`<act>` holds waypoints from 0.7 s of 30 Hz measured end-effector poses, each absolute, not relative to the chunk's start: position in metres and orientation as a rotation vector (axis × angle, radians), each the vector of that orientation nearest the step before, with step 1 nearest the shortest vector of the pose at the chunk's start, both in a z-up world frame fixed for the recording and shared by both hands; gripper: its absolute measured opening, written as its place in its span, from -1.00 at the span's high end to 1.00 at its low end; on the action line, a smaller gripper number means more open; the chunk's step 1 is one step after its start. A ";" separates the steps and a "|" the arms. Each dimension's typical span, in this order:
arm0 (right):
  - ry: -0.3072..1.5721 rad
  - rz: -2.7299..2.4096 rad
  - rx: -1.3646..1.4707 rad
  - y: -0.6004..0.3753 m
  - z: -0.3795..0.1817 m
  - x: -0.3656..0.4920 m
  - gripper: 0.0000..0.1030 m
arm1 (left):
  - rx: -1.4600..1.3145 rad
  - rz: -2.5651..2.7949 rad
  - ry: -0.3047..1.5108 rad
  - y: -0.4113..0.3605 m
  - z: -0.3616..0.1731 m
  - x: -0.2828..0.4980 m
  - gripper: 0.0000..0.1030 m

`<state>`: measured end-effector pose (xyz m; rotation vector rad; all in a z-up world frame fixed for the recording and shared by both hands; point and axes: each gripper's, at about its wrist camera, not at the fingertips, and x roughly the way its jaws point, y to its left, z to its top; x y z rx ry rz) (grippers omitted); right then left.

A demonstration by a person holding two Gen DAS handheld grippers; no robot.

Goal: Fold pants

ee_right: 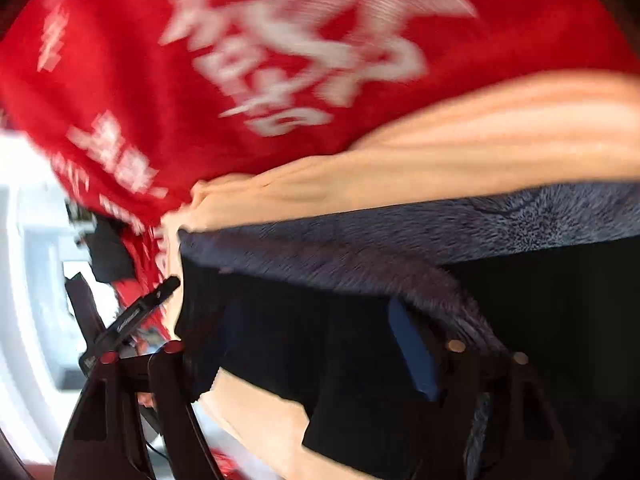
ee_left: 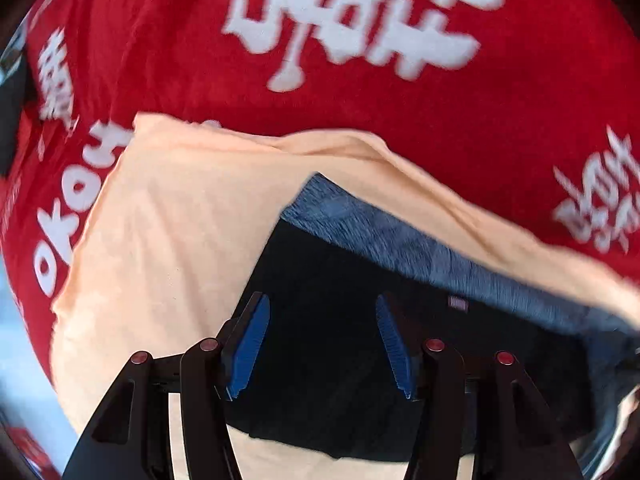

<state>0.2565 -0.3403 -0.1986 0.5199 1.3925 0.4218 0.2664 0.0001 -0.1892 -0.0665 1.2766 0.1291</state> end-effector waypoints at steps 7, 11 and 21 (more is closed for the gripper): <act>1.522 0.428 0.213 -0.288 -0.243 0.276 0.18 | -0.010 0.163 1.258 -0.023 -0.233 0.286 -0.22; 1.420 0.428 0.284 -0.298 -0.239 0.295 0.35 | -0.013 0.189 1.249 -0.023 -0.244 0.309 -0.53; 1.297 0.374 0.368 -0.364 -0.179 0.248 -0.14 | 0.016 0.095 1.302 -0.063 -0.205 0.278 -0.55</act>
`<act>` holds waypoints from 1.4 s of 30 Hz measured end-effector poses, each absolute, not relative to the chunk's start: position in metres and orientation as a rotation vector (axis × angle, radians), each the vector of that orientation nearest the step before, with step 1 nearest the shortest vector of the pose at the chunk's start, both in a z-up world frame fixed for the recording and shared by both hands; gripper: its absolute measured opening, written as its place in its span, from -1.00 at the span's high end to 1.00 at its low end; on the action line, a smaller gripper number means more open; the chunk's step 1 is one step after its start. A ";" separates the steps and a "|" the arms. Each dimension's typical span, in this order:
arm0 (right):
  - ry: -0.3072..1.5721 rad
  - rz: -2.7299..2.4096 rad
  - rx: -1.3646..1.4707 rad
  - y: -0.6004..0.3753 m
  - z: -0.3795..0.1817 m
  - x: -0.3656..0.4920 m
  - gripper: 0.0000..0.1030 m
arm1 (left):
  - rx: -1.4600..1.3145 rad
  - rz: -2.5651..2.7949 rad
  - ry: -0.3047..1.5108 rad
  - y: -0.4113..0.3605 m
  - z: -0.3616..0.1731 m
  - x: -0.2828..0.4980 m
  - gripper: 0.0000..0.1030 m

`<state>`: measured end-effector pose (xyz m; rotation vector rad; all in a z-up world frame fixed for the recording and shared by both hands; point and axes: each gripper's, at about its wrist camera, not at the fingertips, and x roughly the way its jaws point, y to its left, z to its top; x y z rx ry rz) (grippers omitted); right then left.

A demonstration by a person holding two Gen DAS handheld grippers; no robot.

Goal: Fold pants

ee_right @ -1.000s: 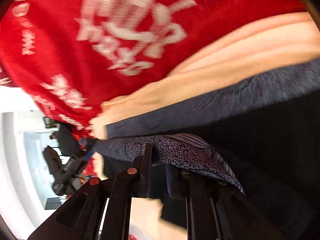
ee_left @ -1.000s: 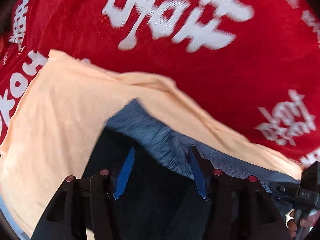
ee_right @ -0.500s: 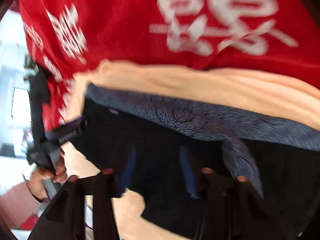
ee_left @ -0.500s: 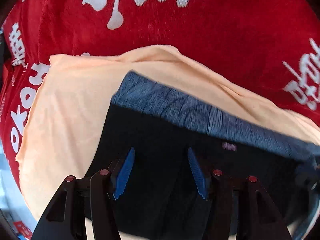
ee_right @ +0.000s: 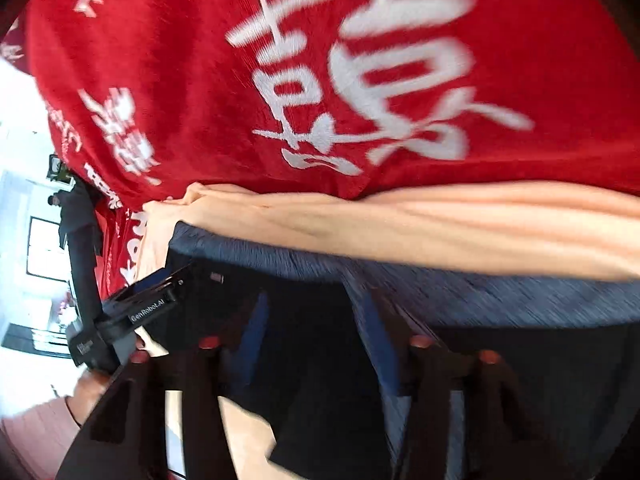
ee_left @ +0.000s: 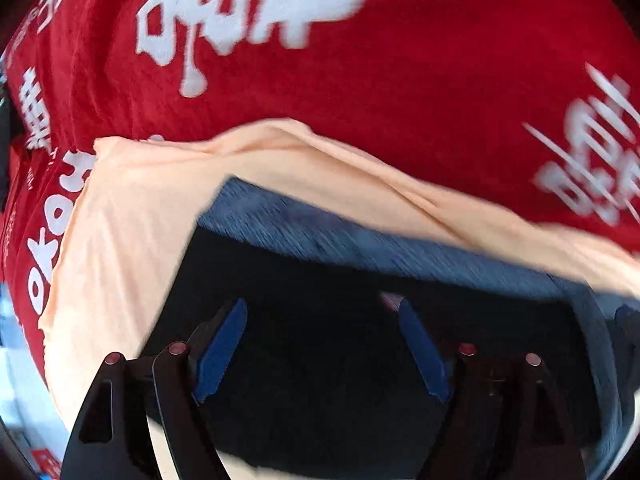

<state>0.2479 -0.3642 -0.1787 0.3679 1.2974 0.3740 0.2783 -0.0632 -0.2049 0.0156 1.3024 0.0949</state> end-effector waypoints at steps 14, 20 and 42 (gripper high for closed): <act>1.326 -0.072 0.616 -0.515 -0.151 0.005 -0.14 | 0.096 -0.448 1.449 -0.227 -0.185 0.138 -0.55; 1.304 -0.231 0.730 -0.542 -0.170 -0.111 -0.14 | 0.062 -0.605 1.459 -0.292 -0.193 0.101 -0.55; 1.318 0.104 0.870 -0.590 -0.177 -0.101 0.94 | -0.037 -0.700 1.569 -0.384 -0.210 0.068 0.36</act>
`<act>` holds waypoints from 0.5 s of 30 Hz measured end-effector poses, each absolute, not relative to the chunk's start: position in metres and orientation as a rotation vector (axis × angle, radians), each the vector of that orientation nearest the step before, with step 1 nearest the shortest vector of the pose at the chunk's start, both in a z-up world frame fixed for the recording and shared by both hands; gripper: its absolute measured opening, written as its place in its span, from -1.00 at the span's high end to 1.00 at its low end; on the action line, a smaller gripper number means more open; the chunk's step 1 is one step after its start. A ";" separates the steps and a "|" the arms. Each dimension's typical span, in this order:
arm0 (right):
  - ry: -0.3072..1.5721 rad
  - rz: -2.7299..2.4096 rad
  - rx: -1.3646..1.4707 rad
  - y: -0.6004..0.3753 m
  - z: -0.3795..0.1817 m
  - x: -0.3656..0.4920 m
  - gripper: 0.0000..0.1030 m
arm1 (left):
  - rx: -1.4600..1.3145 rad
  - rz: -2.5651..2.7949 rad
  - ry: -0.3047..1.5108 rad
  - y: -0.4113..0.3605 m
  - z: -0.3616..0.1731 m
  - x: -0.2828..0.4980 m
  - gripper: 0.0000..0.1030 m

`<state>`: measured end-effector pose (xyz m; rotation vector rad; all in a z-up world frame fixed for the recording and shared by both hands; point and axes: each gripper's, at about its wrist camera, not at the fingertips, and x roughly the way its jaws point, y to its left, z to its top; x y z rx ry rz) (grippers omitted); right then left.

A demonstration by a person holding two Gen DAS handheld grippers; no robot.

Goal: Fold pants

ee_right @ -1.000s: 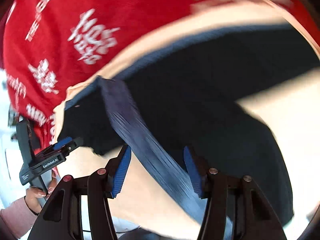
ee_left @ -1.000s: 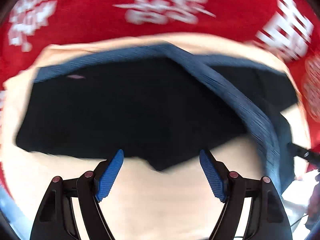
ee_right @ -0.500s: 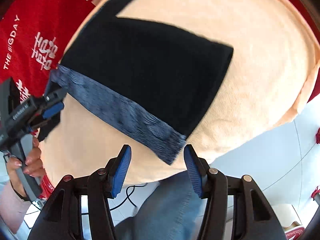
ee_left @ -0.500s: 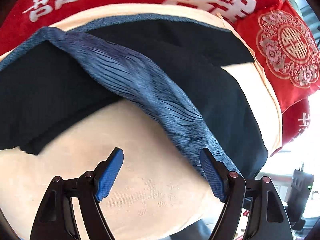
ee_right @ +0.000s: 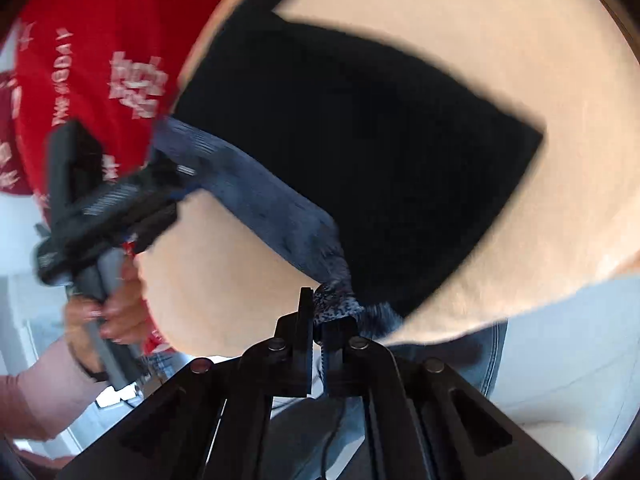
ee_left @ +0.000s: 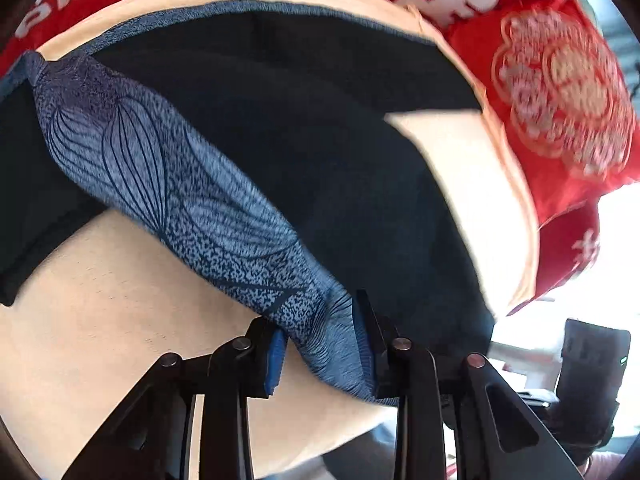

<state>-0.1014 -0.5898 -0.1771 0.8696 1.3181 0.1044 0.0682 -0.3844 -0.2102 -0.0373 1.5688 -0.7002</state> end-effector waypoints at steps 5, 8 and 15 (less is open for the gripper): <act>1.212 0.173 0.816 -0.635 -0.119 -0.043 0.94 | -0.093 -0.671 1.501 -0.403 -0.175 0.094 0.36; 1.144 0.184 0.785 -0.672 -0.091 0.002 0.94 | -0.116 -0.652 1.436 -0.424 -0.157 0.125 0.36; 1.115 0.154 0.645 -0.749 -0.072 0.117 0.94 | -0.053 -0.537 1.272 -0.459 -0.134 0.205 0.09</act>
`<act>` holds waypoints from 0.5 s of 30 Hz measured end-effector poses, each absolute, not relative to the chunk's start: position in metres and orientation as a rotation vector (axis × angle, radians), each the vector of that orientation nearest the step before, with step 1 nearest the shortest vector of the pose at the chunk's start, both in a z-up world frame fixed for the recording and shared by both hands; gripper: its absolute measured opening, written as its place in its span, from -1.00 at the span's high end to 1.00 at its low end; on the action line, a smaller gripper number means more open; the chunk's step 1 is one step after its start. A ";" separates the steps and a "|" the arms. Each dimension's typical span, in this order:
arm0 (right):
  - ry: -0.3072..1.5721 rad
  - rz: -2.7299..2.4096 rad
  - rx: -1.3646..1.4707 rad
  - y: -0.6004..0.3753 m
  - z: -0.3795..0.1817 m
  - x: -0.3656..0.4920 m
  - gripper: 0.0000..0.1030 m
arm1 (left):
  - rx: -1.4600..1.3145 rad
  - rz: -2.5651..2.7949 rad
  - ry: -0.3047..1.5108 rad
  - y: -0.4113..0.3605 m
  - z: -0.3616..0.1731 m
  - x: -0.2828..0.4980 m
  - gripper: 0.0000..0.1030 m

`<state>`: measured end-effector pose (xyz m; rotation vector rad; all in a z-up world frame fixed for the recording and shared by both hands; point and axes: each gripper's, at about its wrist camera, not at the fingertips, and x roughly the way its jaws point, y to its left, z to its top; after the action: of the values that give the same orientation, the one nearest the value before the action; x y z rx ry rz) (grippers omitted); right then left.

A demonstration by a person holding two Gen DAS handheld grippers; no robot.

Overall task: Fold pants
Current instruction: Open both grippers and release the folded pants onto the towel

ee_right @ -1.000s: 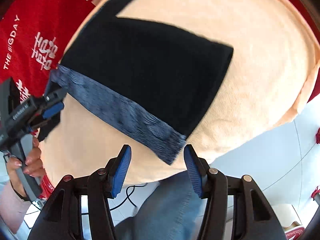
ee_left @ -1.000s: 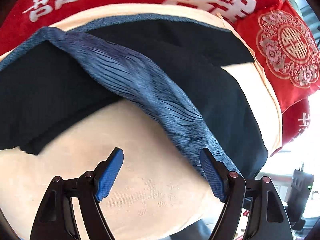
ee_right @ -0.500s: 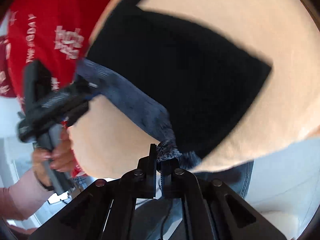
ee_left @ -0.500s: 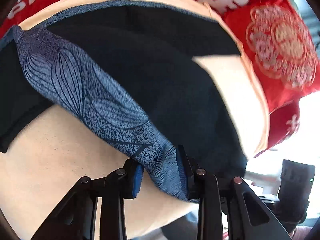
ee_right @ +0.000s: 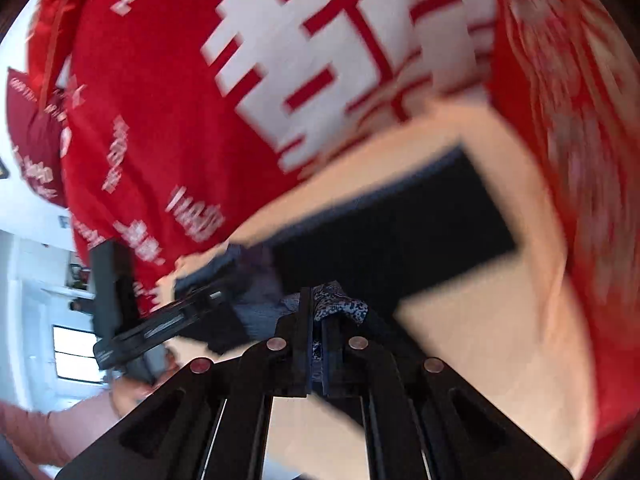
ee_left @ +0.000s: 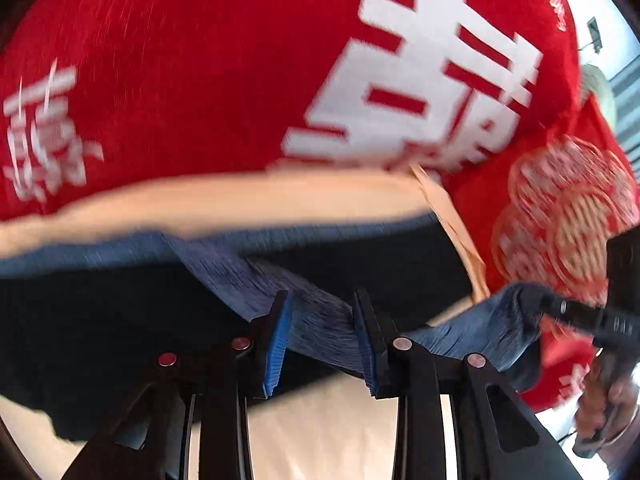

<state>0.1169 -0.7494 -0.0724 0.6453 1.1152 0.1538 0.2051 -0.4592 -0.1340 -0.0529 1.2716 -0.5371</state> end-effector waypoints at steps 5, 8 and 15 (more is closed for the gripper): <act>1.186 0.023 0.519 -0.773 -0.096 0.198 0.85 | 0.039 -0.395 1.240 -0.455 -0.141 0.222 -0.53; 1.189 -0.035 0.388 -0.778 -0.090 0.213 -0.39 | 0.079 -0.338 1.276 -0.441 -0.155 0.216 -0.52; 1.168 -0.054 0.450 -0.771 -0.072 0.175 -0.64 | 0.213 -0.202 1.351 -0.415 -0.199 0.202 -0.53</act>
<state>0.1754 -0.7706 -0.0718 0.4504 1.1681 -0.0543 0.2019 -0.4147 -0.1989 0.2129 1.3506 -0.2017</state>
